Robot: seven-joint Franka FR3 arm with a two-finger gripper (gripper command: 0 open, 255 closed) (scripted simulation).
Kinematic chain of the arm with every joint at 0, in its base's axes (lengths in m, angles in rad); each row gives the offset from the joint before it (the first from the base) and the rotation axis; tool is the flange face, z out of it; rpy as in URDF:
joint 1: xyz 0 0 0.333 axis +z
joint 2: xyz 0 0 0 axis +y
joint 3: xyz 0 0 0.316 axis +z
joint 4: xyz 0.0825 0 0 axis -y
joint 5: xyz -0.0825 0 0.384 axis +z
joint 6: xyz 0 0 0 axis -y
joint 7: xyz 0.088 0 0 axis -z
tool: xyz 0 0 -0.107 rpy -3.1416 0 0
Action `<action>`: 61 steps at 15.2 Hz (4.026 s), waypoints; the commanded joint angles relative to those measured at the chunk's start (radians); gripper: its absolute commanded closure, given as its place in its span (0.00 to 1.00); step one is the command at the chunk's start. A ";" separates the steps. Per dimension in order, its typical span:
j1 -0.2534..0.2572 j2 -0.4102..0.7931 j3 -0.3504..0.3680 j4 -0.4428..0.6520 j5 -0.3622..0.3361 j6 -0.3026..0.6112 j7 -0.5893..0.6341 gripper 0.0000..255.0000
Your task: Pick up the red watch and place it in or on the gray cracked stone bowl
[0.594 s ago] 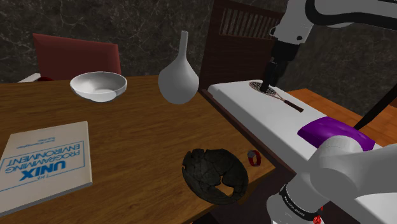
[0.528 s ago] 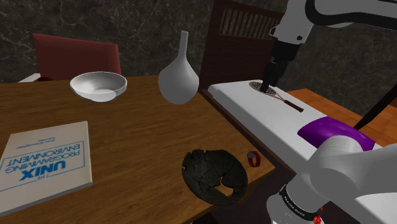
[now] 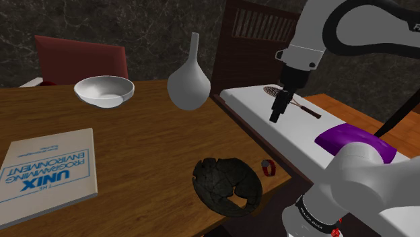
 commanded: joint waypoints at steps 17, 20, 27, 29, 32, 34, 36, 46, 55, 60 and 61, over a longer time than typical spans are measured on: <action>0.197 -0.181 0.149 -0.353 0.248 0.152 0.014 0.00; 0.199 -0.182 0.152 -0.360 0.251 0.159 0.014 0.00; 0.199 -0.182 0.152 -0.360 0.251 0.159 0.014 1.00; 0.199 -0.182 0.152 -0.360 0.251 0.159 0.014 1.00; 0.199 -0.182 0.152 -0.360 0.251 0.159 0.014 1.00; 0.199 -0.182 0.152 -0.360 0.251 0.159 0.014 1.00; 0.198 -0.183 0.149 -0.348 0.248 0.146 0.016 1.00; 0.187 -0.174 0.125 -0.211 0.221 0.020 0.038 1.00; 0.182 -0.145 0.107 -0.079 0.204 -0.081 0.058 1.00; 0.192 -0.077 0.150 -0.011 0.239 -0.072 0.096 1.00; 0.196 -0.048 0.173 0.004 0.256 -0.052 0.112 1.00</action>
